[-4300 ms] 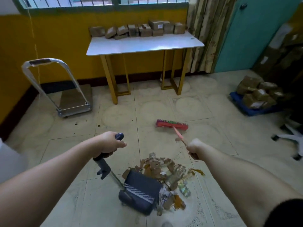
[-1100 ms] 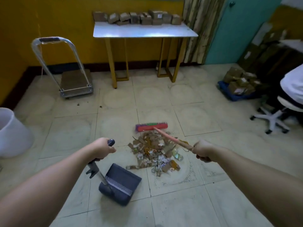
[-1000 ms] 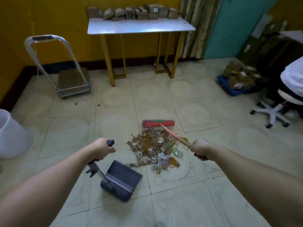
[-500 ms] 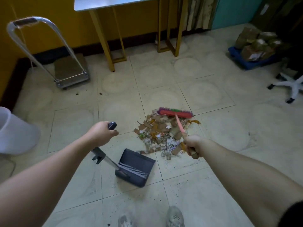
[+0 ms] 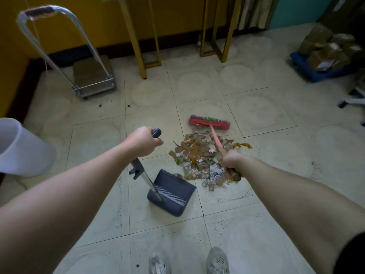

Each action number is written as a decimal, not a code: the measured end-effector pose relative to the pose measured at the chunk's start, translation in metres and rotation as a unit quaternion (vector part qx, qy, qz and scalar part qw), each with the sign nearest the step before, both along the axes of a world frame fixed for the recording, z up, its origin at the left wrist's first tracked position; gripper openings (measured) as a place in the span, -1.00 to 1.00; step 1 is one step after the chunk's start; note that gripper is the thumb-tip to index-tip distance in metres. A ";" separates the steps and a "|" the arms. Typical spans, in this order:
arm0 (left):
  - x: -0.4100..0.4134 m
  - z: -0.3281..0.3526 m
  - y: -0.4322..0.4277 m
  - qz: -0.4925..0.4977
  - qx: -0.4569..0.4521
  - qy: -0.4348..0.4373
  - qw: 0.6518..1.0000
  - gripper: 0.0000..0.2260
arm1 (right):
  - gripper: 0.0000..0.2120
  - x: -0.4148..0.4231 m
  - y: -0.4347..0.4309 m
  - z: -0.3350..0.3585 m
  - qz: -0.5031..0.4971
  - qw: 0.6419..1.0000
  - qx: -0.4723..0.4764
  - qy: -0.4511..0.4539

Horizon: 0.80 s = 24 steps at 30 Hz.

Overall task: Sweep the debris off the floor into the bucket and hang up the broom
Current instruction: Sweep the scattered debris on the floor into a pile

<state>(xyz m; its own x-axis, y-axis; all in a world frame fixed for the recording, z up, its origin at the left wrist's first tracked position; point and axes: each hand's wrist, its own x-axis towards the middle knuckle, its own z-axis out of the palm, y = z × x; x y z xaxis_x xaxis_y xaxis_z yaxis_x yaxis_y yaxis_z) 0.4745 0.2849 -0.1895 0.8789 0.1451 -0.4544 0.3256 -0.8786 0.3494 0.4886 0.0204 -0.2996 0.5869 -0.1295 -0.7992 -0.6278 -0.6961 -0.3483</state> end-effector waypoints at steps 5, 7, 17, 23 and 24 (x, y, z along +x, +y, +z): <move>0.008 -0.003 -0.006 0.006 -0.011 -0.015 1.000 -0.78 | -0.62 -0.033 -0.012 0.005 0.044 0.995 -0.030 0.079; 0.010 -0.003 -0.012 0.005 -0.011 -0.019 1.000 -0.77 | -0.60 -0.052 -0.022 0.015 0.052 0.994 -0.041 0.082; 0.008 0.001 -0.024 -0.010 -0.003 -0.016 1.000 -0.80 | -0.76 -0.064 -0.038 0.050 0.089 0.993 -0.073 0.032; 0.004 -0.002 -0.022 -0.004 0.009 -0.023 1.000 -0.84 | -0.69 -0.038 0.022 0.041 0.197 0.975 -0.093 0.041; 0.003 -0.003 -0.022 -0.005 0.013 -0.021 1.000 -0.84 | -0.63 -0.039 0.027 0.041 0.210 0.971 -0.104 0.044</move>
<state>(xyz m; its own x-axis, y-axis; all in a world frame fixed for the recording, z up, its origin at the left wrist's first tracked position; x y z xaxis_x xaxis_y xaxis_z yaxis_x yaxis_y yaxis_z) 0.4770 0.2625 -0.1920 0.8987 0.1475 -0.4130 0.3020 -0.8911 0.3388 0.4492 0.0472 -0.2583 0.5533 -0.0570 -0.8310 -0.2944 -0.9467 -0.1311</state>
